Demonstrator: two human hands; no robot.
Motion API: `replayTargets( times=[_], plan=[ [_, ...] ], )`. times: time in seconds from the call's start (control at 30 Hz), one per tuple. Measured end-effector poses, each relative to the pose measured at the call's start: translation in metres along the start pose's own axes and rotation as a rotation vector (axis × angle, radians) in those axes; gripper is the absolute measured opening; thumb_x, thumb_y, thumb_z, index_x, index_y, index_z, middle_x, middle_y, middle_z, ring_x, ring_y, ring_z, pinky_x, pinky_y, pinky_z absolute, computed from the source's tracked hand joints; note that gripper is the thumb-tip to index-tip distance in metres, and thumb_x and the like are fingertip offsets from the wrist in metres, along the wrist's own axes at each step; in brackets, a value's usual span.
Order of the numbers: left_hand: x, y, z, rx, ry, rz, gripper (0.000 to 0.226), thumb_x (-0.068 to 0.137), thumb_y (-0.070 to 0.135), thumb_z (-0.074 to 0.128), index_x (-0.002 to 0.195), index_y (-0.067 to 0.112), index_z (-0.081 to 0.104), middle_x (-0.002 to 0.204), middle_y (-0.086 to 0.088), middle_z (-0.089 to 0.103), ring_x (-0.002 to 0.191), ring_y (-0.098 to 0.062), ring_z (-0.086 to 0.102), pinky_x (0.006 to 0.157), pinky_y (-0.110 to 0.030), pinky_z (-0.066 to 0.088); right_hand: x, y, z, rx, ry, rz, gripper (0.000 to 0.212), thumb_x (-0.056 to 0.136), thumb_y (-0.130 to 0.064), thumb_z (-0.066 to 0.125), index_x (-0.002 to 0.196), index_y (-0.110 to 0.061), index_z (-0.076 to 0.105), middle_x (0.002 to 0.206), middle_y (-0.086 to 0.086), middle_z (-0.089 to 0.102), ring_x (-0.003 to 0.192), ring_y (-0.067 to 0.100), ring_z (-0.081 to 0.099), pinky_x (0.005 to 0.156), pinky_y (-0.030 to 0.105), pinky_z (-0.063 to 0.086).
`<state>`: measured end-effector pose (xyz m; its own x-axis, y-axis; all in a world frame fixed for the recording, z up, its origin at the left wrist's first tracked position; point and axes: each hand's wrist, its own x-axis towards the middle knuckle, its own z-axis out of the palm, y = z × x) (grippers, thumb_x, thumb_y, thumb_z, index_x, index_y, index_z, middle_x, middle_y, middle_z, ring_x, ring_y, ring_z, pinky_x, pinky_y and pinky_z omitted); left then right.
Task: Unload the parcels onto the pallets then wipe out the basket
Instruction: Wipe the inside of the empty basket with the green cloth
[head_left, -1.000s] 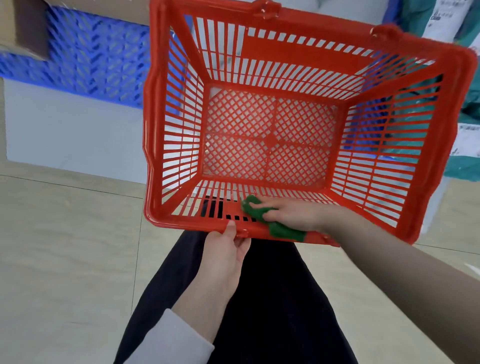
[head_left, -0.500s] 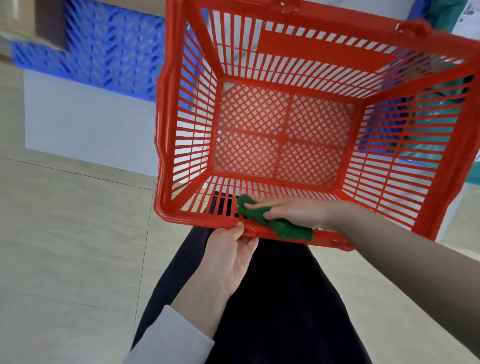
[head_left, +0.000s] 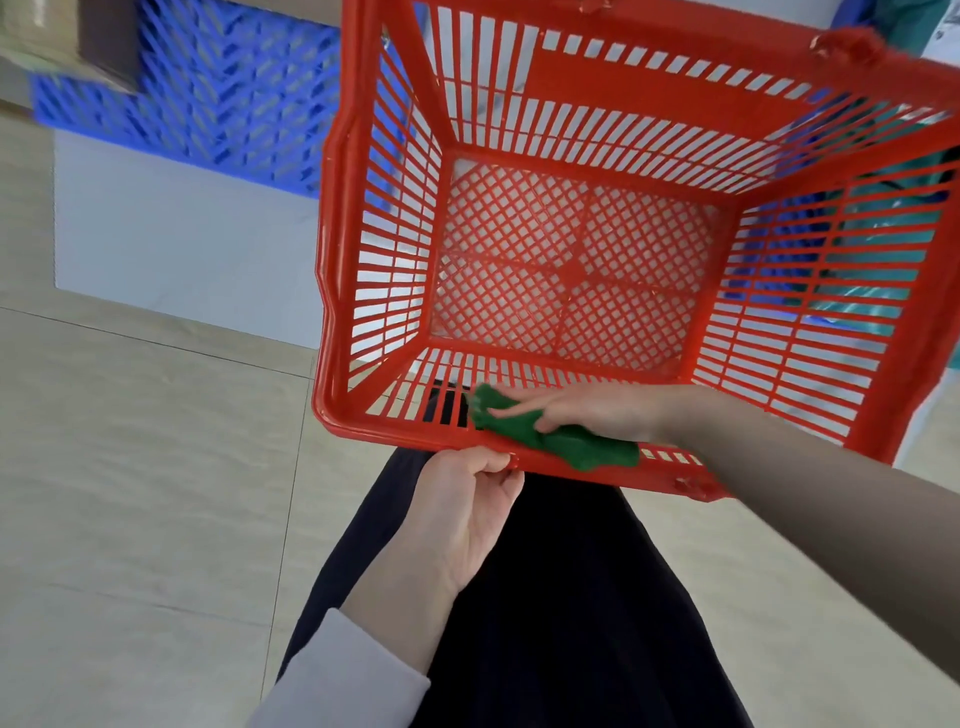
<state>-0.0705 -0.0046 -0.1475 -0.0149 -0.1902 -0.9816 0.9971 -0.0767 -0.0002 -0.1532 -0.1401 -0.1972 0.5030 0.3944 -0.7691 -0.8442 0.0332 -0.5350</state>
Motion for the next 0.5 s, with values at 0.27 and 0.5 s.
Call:
replayTargets(
  times=[0.27,0.5],
  plan=[
    [-0.003,0.000,0.000,0.020,-0.038,0.016,0.050,0.073,-0.026,0.026,0.099,0.002,0.058,0.107,-0.016,0.065,0.111,-0.029,0.059,0.105,-0.047,0.039,0.002,-0.015,0.003,0.191,-0.007,-0.005,0.045,0.093,-0.018,0.037,0.112,-0.054,0.055,0.138,-0.036,0.027,0.115,-0.002,0.046,0.096,0.021,0.044],
    [-0.005,0.002,0.000,0.044,-0.055,0.000,0.053,0.071,-0.027,0.026,0.079,0.004,0.068,0.096,-0.015,0.068,0.110,-0.030,0.059,0.106,-0.048,0.038,-0.005,0.002,-0.005,0.104,-0.032,-0.011,0.050,0.094,-0.019,0.034,0.102,-0.066,0.051,0.125,-0.053,0.022,0.127,-0.004,0.029,0.101,0.016,0.025]
  ],
)
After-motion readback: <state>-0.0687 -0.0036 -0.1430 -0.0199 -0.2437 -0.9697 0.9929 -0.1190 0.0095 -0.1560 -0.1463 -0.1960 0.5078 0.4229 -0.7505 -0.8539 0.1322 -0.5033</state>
